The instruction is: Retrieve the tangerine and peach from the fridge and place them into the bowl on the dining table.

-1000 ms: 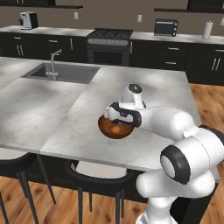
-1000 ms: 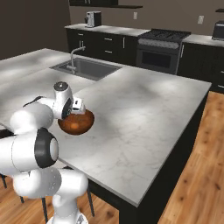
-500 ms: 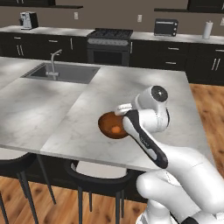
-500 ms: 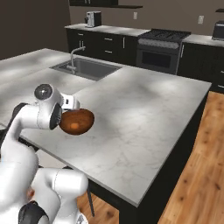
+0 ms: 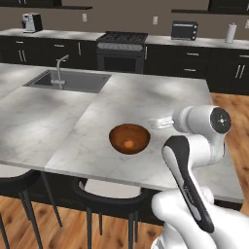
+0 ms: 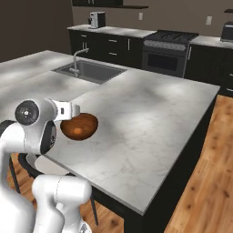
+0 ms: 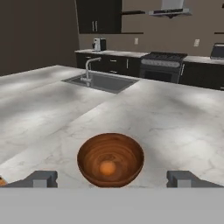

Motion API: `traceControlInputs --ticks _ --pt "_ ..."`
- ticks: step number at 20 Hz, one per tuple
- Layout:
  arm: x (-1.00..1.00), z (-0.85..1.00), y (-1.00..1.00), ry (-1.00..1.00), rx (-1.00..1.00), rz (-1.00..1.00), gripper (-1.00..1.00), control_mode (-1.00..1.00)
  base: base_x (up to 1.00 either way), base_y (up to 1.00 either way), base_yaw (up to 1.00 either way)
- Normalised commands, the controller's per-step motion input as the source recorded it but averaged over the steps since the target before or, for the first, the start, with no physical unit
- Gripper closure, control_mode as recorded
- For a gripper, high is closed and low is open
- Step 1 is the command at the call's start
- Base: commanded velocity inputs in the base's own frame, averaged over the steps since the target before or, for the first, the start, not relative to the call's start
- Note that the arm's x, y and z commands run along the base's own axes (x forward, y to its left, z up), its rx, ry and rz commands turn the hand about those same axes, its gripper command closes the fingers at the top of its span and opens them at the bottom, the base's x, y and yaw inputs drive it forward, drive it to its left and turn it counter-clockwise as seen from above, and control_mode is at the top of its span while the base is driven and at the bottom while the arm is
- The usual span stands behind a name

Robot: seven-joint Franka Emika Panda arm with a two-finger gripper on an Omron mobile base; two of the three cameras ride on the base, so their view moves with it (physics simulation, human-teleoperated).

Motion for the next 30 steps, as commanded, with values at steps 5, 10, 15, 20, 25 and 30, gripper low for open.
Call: traceControlInputs --ticks 5,10,15,20,25,30 --pt "-0.85 0.67 -0.29 -0.05 0.0 0.0 -1.0 -1.0 0.0 0.0 0.0" --pt "-0.63 0.2 -0.35 -0.01 0.0 -0.04 -1.0 -1.0 0.0 0.0 0.0" --pt "-0.36 0.0 -0.23 0.0 0.0 -0.11 -1.0 -1.0 0.0 0.0 0.0" --pt "-0.13 0.0 -0.09 0.0 0.0 -0.04 -1.0 1.0 -0.27 -0.16 -0.06" --pt "0.0 0.0 0.0 0.0 0.0 0.0 -1.0 1.0 -0.69 -0.41 -0.14" --pt "0.0 0.0 0.0 0.0 0.0 0.0 -1.0 1.0 -0.75 -0.55 -0.23"
